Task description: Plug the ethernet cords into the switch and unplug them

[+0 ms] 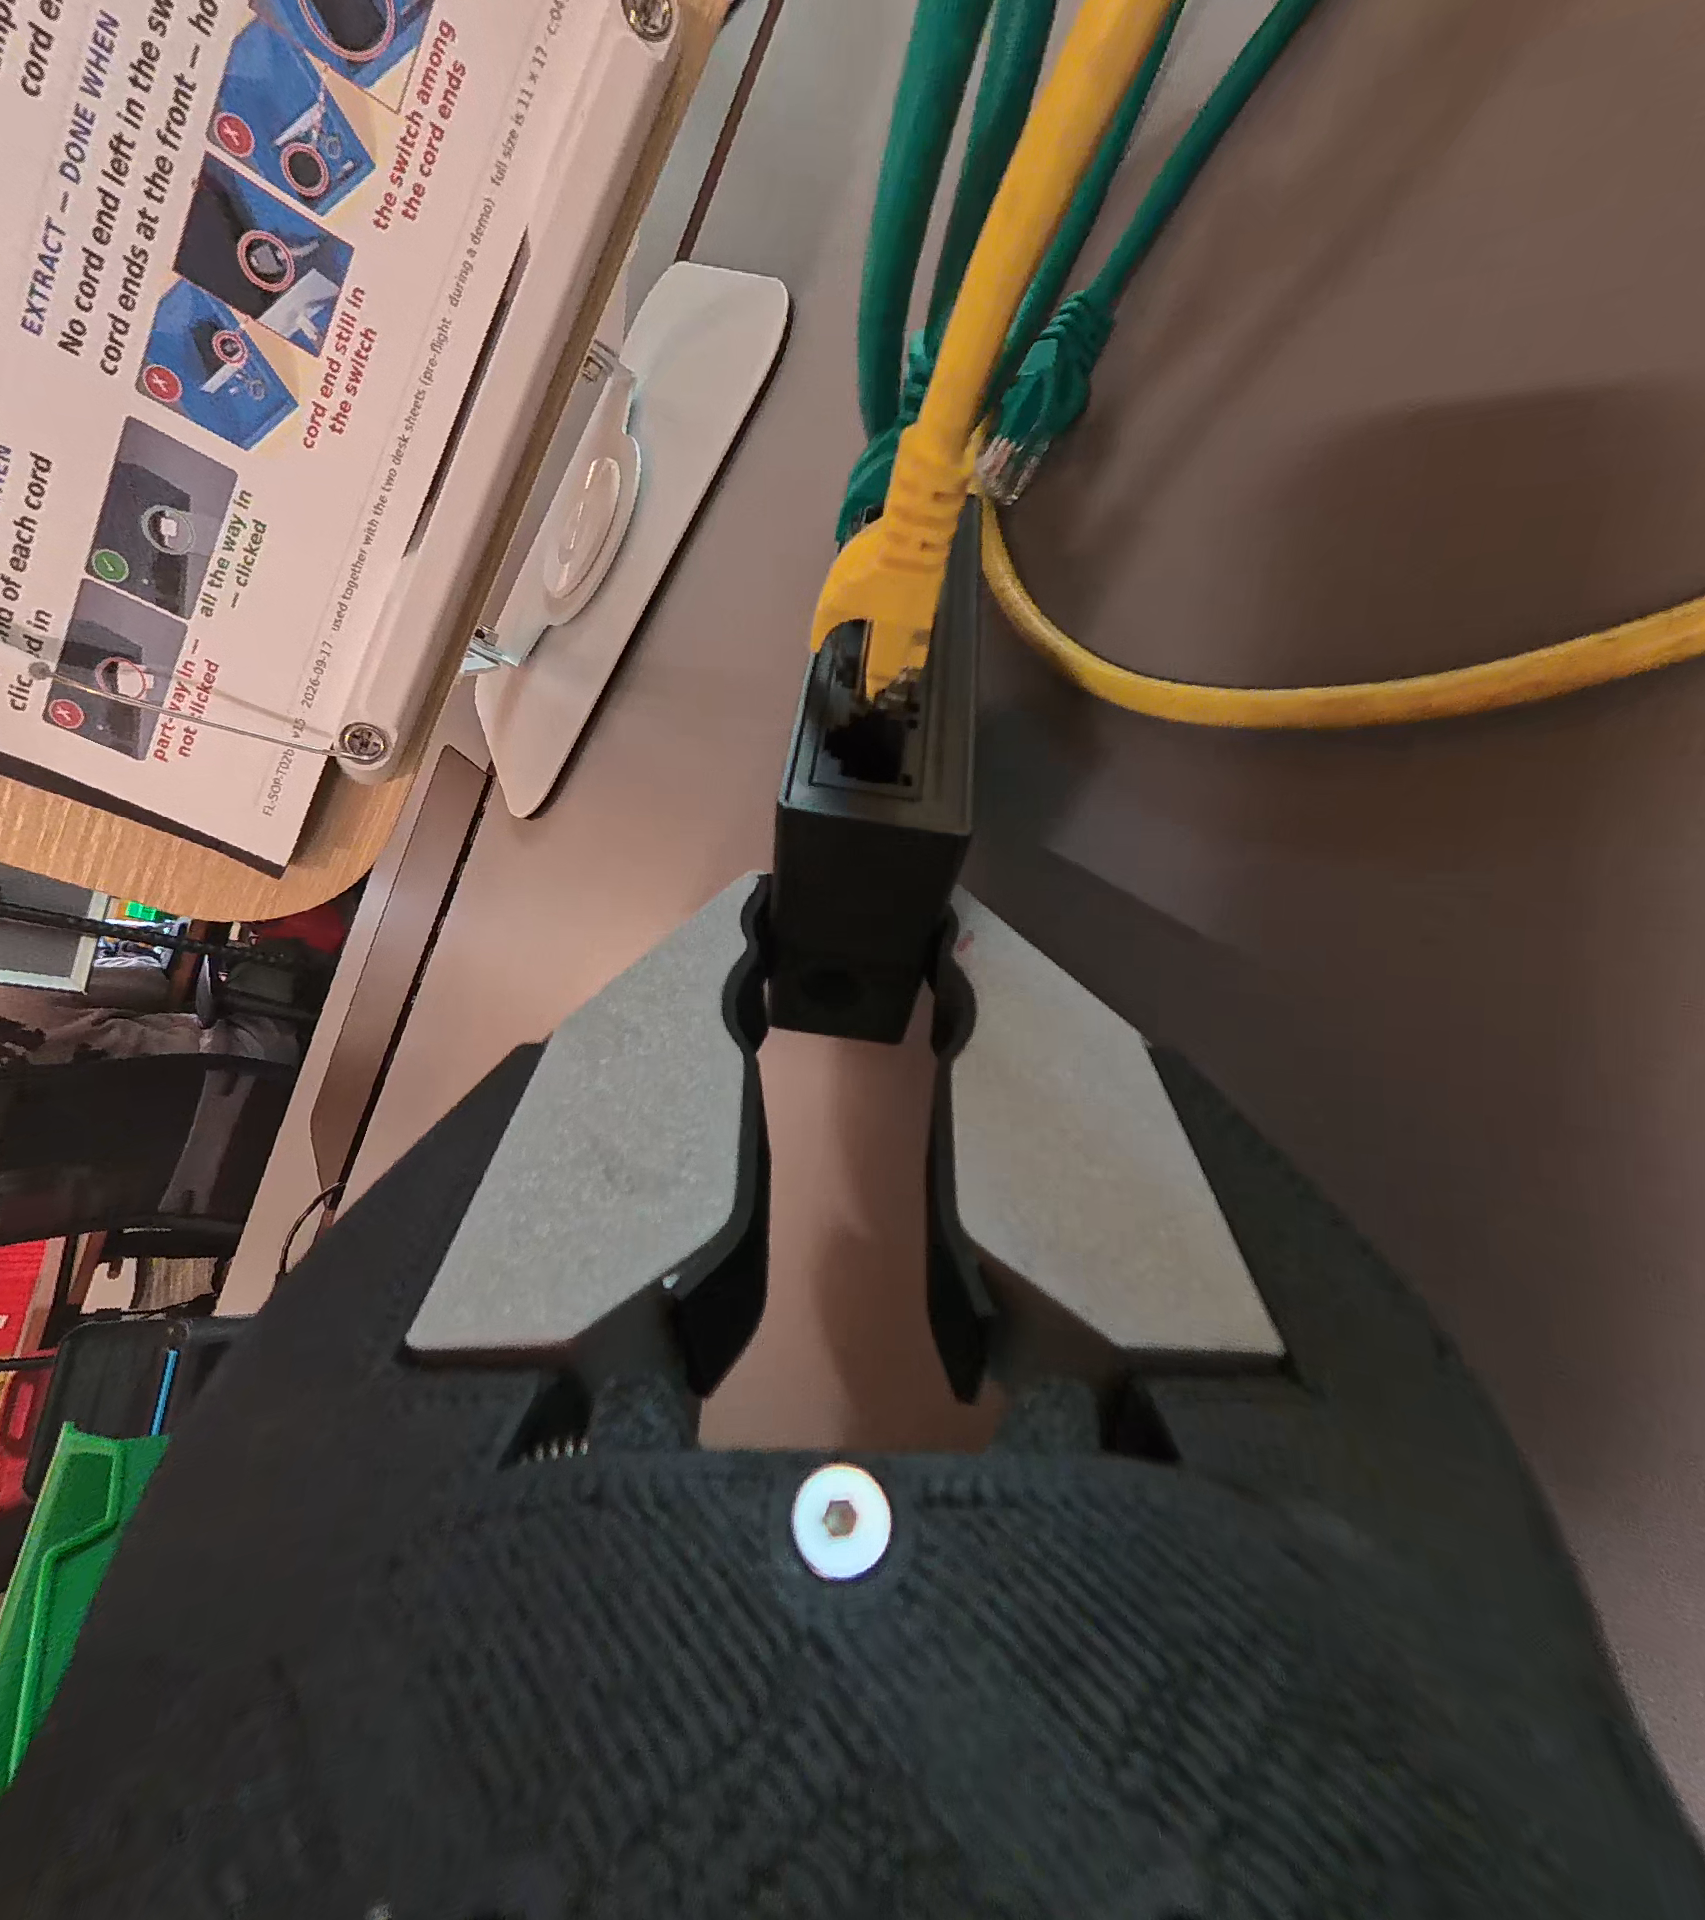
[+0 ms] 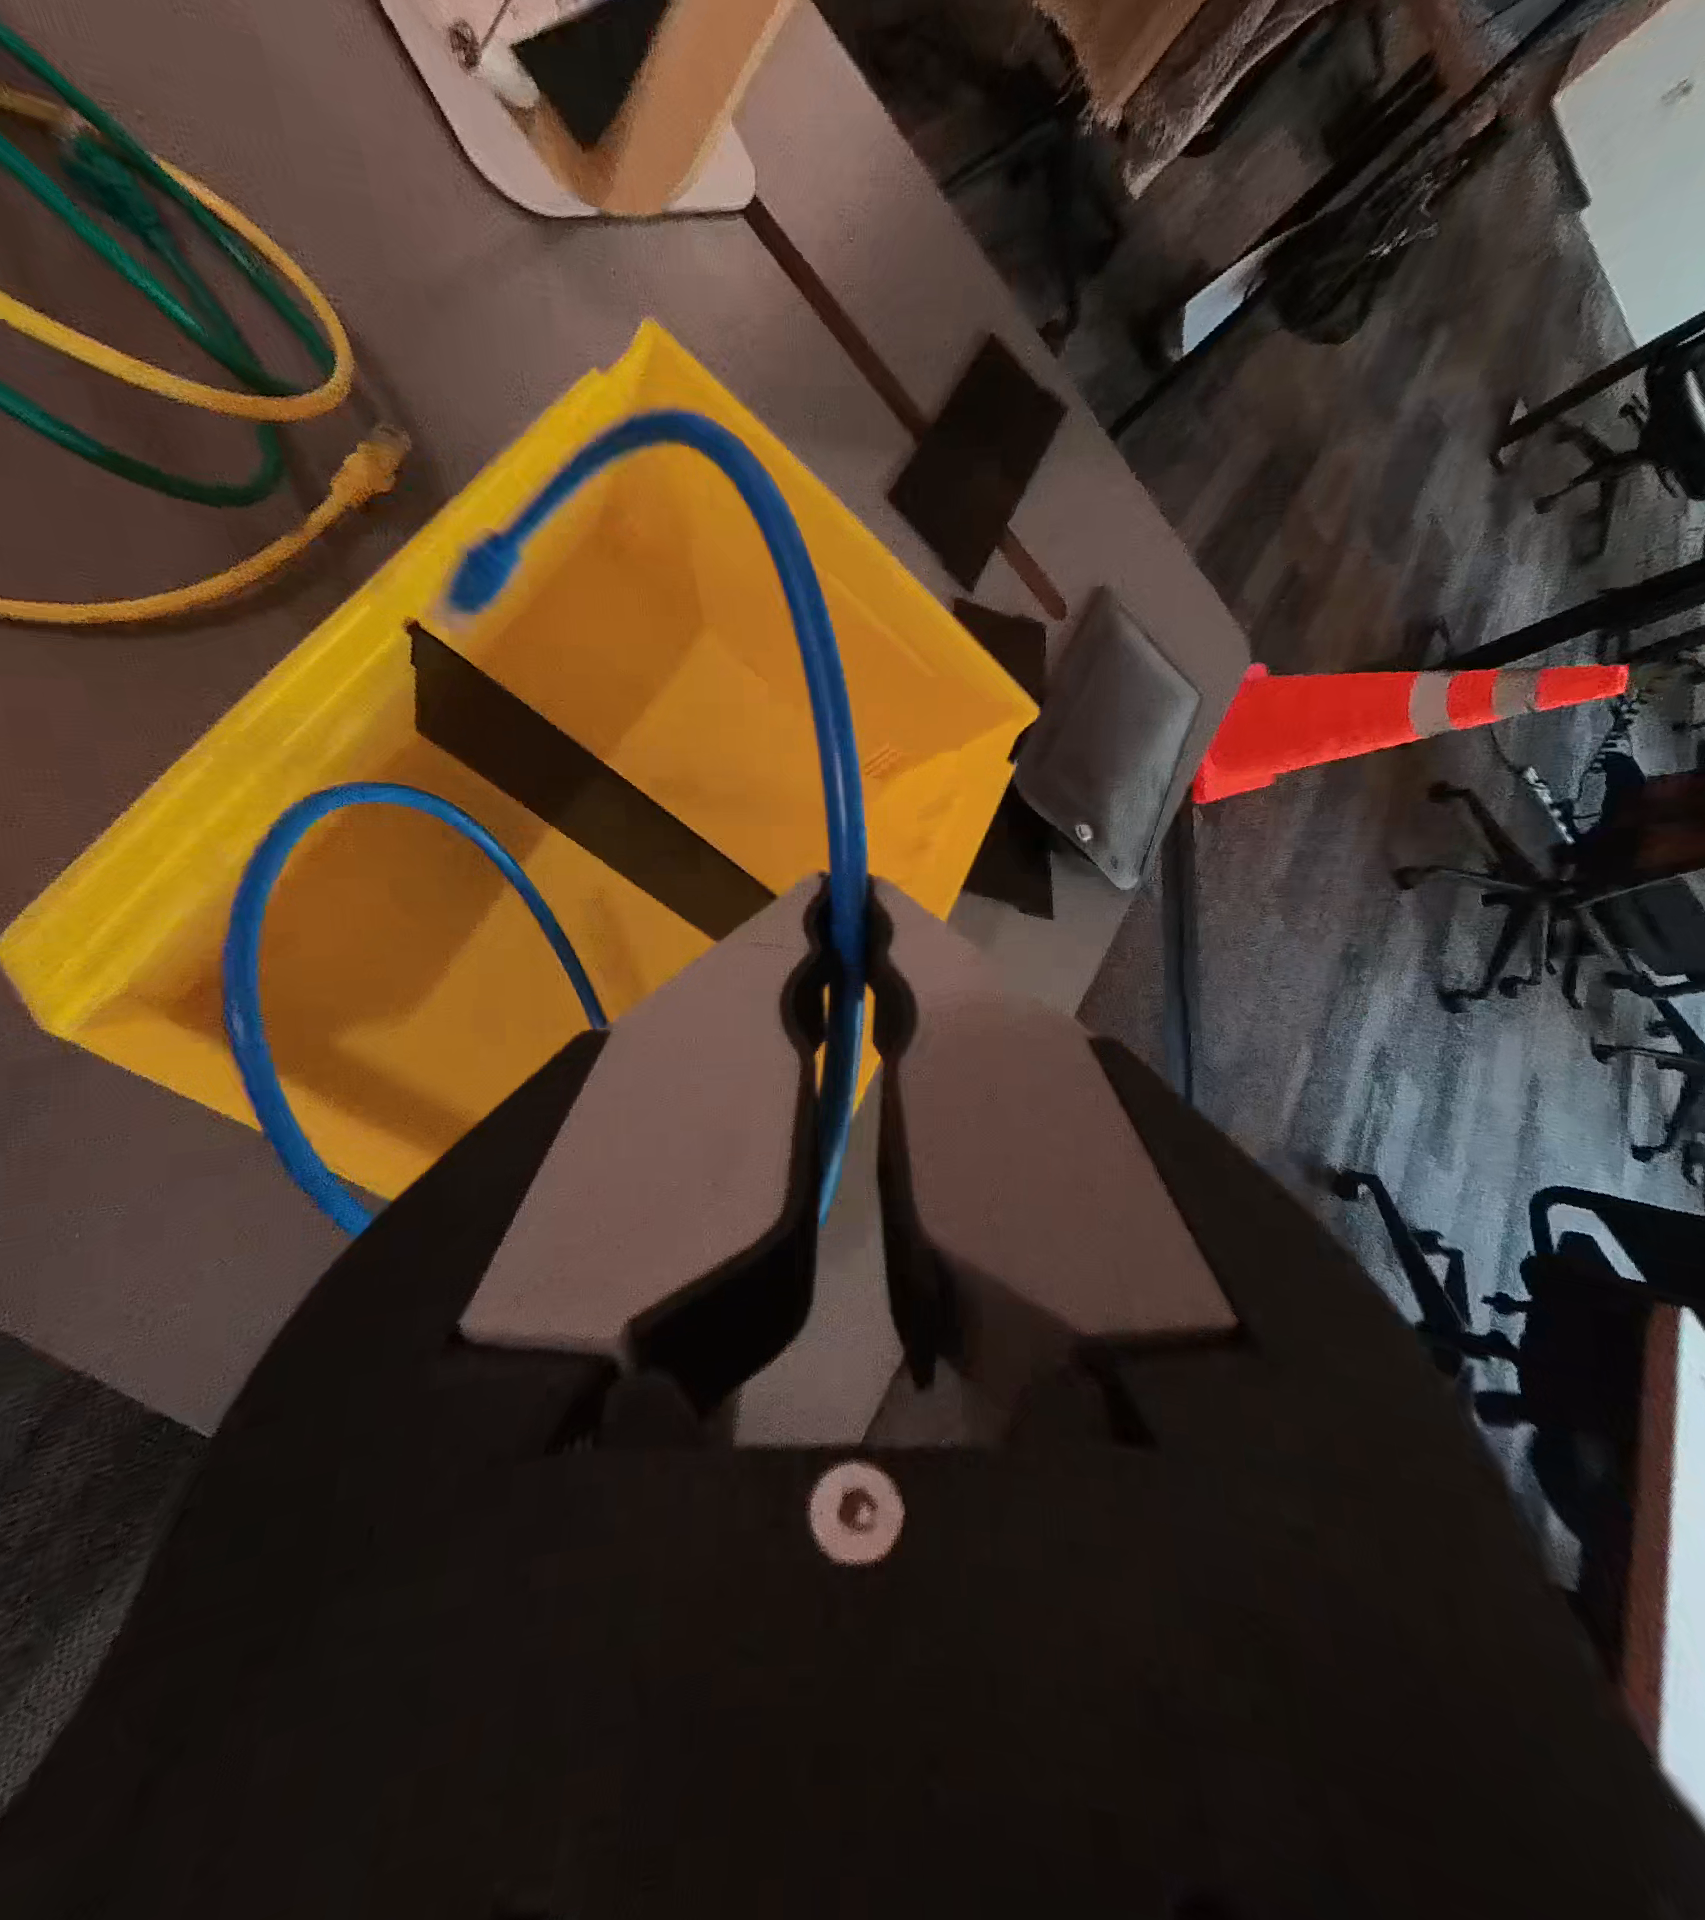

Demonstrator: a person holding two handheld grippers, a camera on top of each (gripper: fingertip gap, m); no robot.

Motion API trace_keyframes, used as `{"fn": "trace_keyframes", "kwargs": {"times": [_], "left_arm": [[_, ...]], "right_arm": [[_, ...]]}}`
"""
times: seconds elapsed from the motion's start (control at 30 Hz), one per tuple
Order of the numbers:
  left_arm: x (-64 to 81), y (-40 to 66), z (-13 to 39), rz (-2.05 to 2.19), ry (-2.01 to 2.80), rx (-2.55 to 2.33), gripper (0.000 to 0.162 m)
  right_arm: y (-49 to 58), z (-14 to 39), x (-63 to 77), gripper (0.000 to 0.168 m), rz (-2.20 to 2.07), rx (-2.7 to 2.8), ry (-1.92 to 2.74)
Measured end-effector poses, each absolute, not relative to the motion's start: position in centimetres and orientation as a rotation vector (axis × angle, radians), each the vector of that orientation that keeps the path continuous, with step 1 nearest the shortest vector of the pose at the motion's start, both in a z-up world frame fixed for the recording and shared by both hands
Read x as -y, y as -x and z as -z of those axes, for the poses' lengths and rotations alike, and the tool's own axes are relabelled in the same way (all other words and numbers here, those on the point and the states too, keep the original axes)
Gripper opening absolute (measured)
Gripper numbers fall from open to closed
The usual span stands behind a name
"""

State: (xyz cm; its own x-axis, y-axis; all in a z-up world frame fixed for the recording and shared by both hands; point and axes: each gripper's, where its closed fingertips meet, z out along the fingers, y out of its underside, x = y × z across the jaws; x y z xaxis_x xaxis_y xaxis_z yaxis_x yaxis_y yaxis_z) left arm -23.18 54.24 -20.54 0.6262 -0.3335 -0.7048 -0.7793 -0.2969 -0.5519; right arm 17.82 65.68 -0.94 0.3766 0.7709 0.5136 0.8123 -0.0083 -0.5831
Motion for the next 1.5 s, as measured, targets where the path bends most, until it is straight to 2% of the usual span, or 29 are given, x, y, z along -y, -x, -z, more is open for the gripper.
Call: {"fn": "trace_keyframes", "kwargs": {"times": [0.1, 0.17, 0.47, 0.7, 0.77, 0.83, 0.97, 1.03, 1.1, 1.17, 1.37, 1.5], "left_arm": [[-54.3, 23.2, 20.5, -0.575, 1.887, -0.882, 0.027], [-54.3, 23.2, 20.5, -0.576, 1.887, -0.881, 0.027], [-54.2, 23.2, 20.6, -0.585, 1.884, -0.884, 0.027], [-54.3, 23.2, 20.5, -0.583, 1.884, -0.879, 0.027], [-54.2, 23.2, 20.5, -0.586, 1.882, -0.881, 0.027], [-54.2, 23.2, 20.5, -0.587, 1.880, -0.882, 0.027], [-54.2, 23.2, 20.5, -0.586, 1.879, -0.885, 0.027], [-54.2, 23.2, 20.4, -0.581, 1.877, -0.882, 0.027], [-54.4, 23.3, 20.0, -0.592, 1.862, -0.871, 0.027], [-54.4, 23.4, 19.5, -0.606, 1.839, -0.858, 0.027], [-54.5, 23.5, 19.1, -0.617, 1.813, -0.853, 0.027], [-54.5, 23.3, 18.7, -0.640, 1.786, -0.853, 0.027]], "right_arm": [[-17.6, -0.6, -64.7, 0.000, -0.048, 1.381, 1.753], [-17.9, 0.3, -64.4, 0.000, -0.017, 1.431, 1.736], [-17.5, 9.1, -65.1, 0.000, 0.202, 1.691, 1.761], [-16.5, 15.4, -59.7, 0.000, -0.059, 2.054, 2.044], [-16.8, 17.4, -60.0, 0.004, 0.002, 2.076, 2.125], [-16.6, 18.5, -61.5, 0.003, 0.062, 1.988, 2.185], [-15.7, 19.7, -60.2, 0.002, -0.109, 1.979, 2.321], [-17.1, 20.3, -59.5, 0.006, -0.003, 2.061, 2.367], [-17.2, 19.5, -59.3, 0.001, 0.023, 2.065, 2.325], [-15.8, 17.4, -58.1, 0.000, -0.148, 2.024, 2.284], [-14.9, 9.8, -59.8, 0.031, -0.021, 1.803, 2.084], [-12.0, 6.7, -58.4, 0.031, -0.109, 1.766, 1.897]]}}
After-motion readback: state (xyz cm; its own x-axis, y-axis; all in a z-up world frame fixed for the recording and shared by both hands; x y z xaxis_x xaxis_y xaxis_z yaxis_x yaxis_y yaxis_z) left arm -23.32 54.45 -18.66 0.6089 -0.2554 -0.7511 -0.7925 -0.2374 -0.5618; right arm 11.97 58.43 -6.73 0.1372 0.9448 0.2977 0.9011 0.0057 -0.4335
